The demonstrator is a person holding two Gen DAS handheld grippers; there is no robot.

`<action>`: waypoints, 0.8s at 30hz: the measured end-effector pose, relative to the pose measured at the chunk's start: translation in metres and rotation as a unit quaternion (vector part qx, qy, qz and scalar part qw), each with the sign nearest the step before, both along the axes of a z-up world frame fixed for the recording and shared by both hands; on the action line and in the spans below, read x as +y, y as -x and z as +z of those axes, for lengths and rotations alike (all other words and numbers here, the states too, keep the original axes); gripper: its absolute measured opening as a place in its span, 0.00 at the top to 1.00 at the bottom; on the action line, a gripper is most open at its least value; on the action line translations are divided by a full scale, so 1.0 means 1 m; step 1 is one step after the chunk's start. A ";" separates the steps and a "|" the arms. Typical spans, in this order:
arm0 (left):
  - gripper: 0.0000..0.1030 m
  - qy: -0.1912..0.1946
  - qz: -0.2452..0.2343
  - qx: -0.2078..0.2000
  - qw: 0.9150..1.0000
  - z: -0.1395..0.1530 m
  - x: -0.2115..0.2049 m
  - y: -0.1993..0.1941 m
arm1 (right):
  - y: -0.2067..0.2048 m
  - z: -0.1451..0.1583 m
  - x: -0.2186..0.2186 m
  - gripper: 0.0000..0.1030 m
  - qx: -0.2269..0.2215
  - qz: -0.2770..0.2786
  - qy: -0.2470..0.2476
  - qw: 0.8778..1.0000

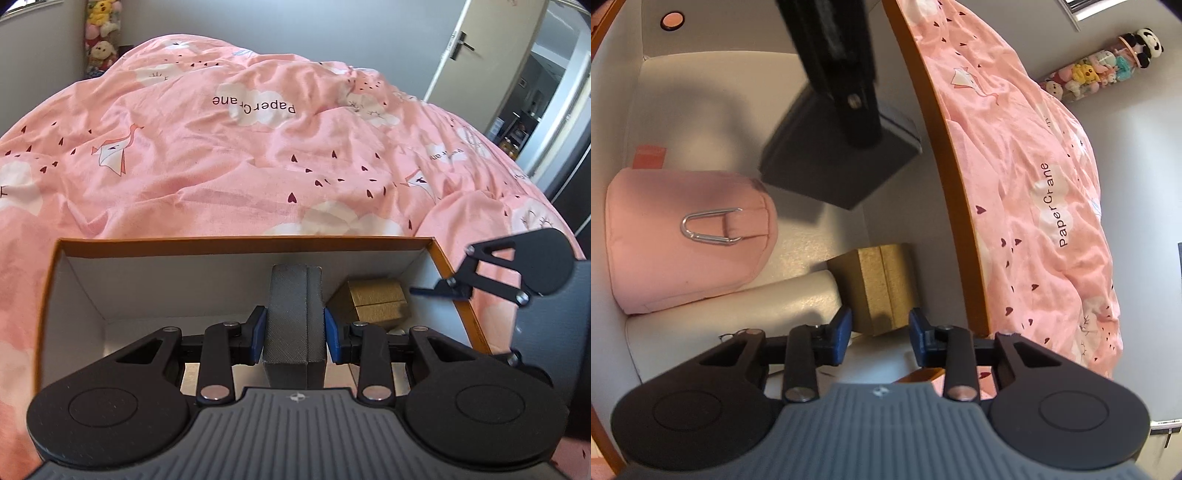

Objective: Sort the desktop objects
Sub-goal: 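Lower the gold box into the orange box and open the right tool while the left carries the black box, then lower the black box into the orange box, open the left tool and withdraw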

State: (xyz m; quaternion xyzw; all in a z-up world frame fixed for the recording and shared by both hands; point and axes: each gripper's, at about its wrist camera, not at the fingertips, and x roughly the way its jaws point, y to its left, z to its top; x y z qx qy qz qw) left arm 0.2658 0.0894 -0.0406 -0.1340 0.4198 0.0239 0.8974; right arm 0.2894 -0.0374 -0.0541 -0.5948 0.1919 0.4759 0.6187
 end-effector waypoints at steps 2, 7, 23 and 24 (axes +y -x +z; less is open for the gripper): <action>0.63 -0.005 0.003 -0.003 1.000 -0.007 -0.007 -0.005 | -0.001 -0.001 -0.003 0.67 0.009 -0.013 -0.007 1.000; 0.63 -0.005 0.005 0.003 1.000 -0.018 -0.017 -0.013 | -0.010 0.000 -0.004 0.72 0.048 -0.047 -0.034 0.997; 0.59 0.056 -0.008 0.031 0.998 -0.030 -0.029 -0.024 | -0.011 -0.003 -0.009 0.75 0.065 -0.047 -0.049 0.996; 0.58 0.059 -0.012 0.033 0.998 -0.030 -0.030 -0.023 | -0.010 -0.003 -0.010 0.75 0.065 -0.045 -0.049 0.996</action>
